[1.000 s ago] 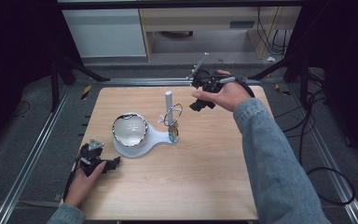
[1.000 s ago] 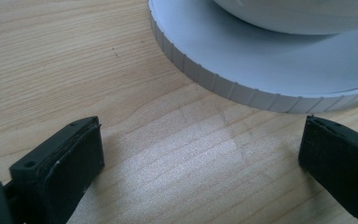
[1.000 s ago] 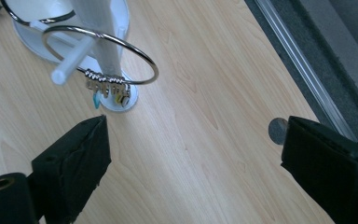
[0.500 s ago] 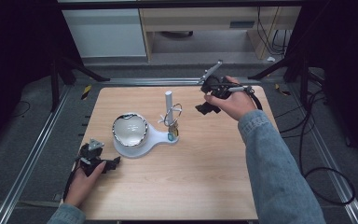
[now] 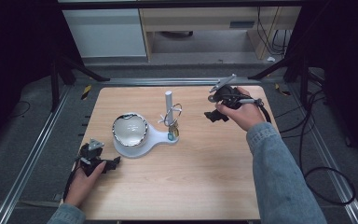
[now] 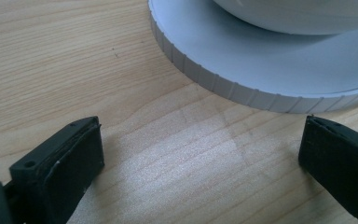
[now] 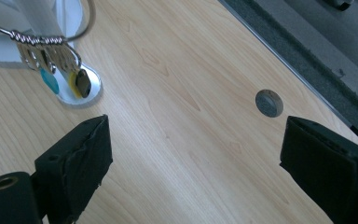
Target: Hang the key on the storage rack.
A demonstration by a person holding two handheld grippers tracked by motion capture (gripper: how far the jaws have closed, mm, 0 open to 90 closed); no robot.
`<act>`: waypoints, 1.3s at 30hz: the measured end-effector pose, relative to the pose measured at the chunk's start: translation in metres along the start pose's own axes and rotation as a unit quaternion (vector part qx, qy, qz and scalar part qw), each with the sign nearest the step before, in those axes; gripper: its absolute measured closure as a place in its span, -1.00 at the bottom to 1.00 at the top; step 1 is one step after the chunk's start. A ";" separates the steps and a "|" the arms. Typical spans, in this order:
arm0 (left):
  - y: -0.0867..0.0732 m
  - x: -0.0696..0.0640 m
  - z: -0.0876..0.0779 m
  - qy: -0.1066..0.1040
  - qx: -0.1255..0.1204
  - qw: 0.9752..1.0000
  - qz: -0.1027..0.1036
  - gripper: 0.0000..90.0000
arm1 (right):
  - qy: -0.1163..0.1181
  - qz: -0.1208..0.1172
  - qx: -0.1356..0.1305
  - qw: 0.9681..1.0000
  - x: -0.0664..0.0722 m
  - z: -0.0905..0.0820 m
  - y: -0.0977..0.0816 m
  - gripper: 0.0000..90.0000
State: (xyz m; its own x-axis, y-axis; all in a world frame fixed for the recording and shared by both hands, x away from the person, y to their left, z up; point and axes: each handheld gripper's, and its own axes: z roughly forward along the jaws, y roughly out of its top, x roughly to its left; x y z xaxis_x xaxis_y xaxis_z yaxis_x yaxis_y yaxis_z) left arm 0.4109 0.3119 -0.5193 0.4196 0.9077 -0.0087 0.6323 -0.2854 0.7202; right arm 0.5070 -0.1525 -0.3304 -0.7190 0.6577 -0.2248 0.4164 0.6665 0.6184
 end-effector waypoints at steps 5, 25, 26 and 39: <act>0.000 0.000 0.000 0.000 -0.001 1.000 -0.001 -1.00 | -0.004 0.005 0.001 1.000 -0.002 0.003 -0.014 -0.79; 0.000 0.000 0.000 0.000 0.000 1.000 0.000 -1.00 | -0.011 0.048 0.002 0.999 -0.012 0.011 -0.071 -0.77; 0.000 0.000 0.000 0.000 0.000 1.000 0.000 -1.00 | -0.011 0.051 0.005 0.999 -0.012 0.013 -0.078 -0.77; 0.000 0.000 0.000 0.000 0.001 1.000 0.001 -1.00 | 0.005 0.080 0.020 0.997 -0.004 0.026 -0.122 -0.77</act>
State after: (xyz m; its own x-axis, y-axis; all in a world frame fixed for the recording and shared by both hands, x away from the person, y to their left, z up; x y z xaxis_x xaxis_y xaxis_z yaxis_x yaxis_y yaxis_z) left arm 0.4109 0.3121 -0.5193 0.4208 0.9071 -0.0070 0.6327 -0.2879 0.7189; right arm 0.4738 -0.2274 -0.4245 -0.6472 0.7530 -0.1187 0.5474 0.5674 0.6152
